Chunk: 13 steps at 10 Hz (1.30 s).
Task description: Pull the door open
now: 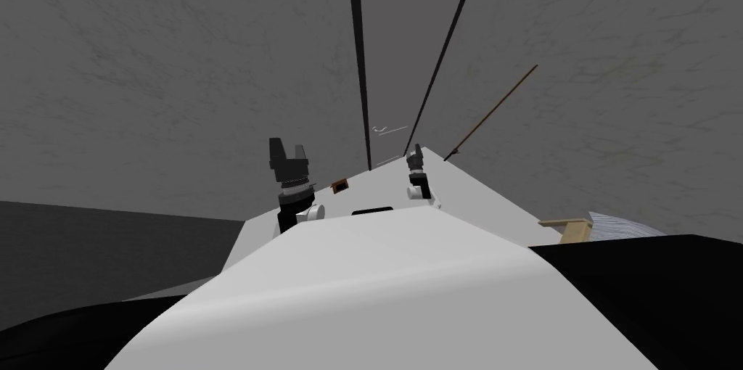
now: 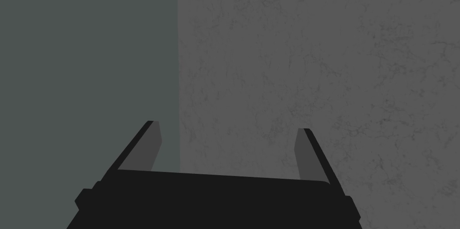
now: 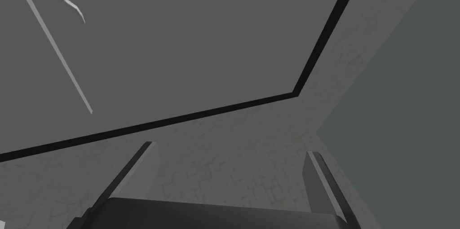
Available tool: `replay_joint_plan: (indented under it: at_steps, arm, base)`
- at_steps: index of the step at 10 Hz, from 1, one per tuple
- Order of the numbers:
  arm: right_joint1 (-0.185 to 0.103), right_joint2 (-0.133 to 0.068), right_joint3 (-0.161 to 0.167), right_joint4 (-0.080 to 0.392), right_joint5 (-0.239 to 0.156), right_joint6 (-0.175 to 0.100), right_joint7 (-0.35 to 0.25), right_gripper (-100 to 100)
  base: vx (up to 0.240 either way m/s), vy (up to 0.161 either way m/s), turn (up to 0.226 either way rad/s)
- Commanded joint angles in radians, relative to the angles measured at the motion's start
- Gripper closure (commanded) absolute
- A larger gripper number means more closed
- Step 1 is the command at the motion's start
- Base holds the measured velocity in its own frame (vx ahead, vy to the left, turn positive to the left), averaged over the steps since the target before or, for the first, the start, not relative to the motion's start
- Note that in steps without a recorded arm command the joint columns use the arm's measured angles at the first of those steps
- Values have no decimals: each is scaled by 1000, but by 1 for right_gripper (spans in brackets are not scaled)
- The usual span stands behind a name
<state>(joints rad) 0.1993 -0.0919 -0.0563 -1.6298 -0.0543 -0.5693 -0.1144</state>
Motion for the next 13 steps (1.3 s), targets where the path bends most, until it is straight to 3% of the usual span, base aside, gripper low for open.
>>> replay_joint_plan:
  at_steps: [1, 4, 7, 13]
  arm:
    - [-24, -6, -3, 49, 2, -5, 3, -100]
    - [-70, -19, -10, 138, 6, -19, 8, -100]
    - [-86, -23, -12, 179, 7, -23, 9, -100]
    - [-180, -46, -26, 371, 14, -51, 19, -100]
  base:
    - [103, -65, 113]
    - [93, -51, 123]
    - [43, -30, 54]
    - [76, -55, 120]
